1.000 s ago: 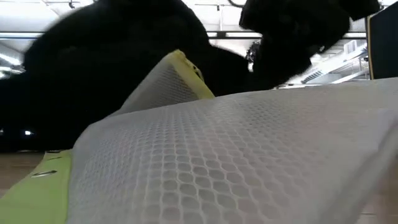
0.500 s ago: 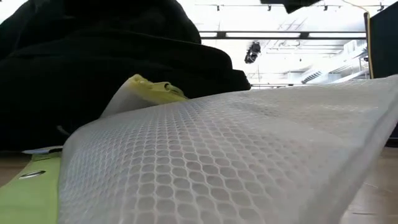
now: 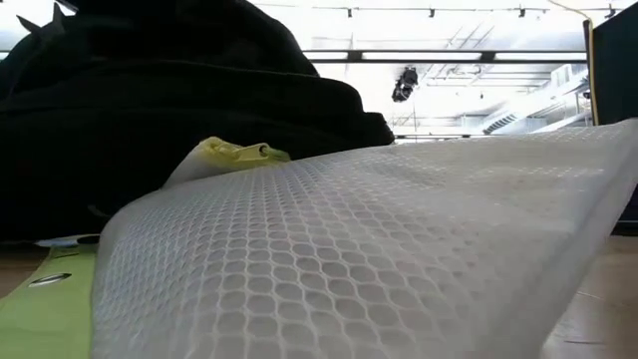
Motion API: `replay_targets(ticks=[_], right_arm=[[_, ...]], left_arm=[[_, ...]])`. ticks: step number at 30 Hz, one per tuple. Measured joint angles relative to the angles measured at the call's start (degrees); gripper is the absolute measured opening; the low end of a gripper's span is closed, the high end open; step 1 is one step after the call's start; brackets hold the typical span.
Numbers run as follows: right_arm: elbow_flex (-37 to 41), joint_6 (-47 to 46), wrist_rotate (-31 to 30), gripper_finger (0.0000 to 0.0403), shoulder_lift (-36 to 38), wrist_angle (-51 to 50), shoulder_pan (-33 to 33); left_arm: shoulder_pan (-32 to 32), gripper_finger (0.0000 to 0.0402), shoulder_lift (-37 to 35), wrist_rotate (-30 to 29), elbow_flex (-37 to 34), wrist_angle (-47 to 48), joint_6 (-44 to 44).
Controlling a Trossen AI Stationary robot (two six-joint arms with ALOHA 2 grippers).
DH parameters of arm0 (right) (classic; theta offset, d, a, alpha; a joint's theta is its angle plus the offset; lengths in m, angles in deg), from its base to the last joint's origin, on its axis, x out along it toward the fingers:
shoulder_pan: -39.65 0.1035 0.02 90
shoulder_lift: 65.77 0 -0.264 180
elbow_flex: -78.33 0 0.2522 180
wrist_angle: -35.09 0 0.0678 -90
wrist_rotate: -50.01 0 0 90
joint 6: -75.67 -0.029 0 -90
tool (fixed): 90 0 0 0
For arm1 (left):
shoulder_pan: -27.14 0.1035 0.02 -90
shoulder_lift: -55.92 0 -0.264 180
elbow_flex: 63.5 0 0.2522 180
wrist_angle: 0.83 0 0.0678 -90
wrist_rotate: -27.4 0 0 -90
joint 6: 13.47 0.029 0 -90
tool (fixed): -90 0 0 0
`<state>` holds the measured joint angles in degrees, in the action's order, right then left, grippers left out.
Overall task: Unpack backpack
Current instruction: Put the yellow zip bag into the black backpack
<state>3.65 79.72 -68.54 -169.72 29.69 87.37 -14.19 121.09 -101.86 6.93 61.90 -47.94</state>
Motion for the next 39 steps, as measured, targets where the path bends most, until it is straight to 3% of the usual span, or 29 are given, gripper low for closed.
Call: replay_targets(ticks=[6,10,14,19,24,29,33,39], right_arm=[[-2.98,7.81,-7.68,0.0325,-10.3,-3.11,0.16],[-5.08,12.29,-18.19,0.0357,-14.42,-6.82,-0.51],[-6.09,14.36,-21.37,0.0365,-14.71,-7.79,-1.9],[-8.64,22.65,-23.57,0.0347,-14.75,-9.44,-6.95],[-9.45,23.71,-12.98,0.0326,-14.99,-9.85,-13.53],[-9.36,29.95,-8.0,0.03,-15.03,-2.93,-16.1],[-9.36,39.25,-2.63,0.0259,-15.03,7.52,-15.12],[-9.48,39.4,0.27,0.0165,-15.03,12.09,-16.79]], left_arm=[[0.05,0.0,0.02,0.22,-0.02,-0.97,-0.66],[0.05,0.0,0.02,0.71,-0.04,-2.29,-0.72],[0.07,0.0,0.04,1.53,-0.04,-2.58,-0.75],[0.07,0.0,0.04,1.65,-0.06,-2.88,-0.69],[0.07,0.0,0.09,1.77,-0.04,-3.81,-0.49],[0.07,0.0,0.09,2.23,-0.07,-4.24,-0.04],[0.04,0.0,0.09,2.51,-0.07,-4.64,1.3],[0.07,0.0,0.11,1.93,-0.07,-4.75,1.37]])
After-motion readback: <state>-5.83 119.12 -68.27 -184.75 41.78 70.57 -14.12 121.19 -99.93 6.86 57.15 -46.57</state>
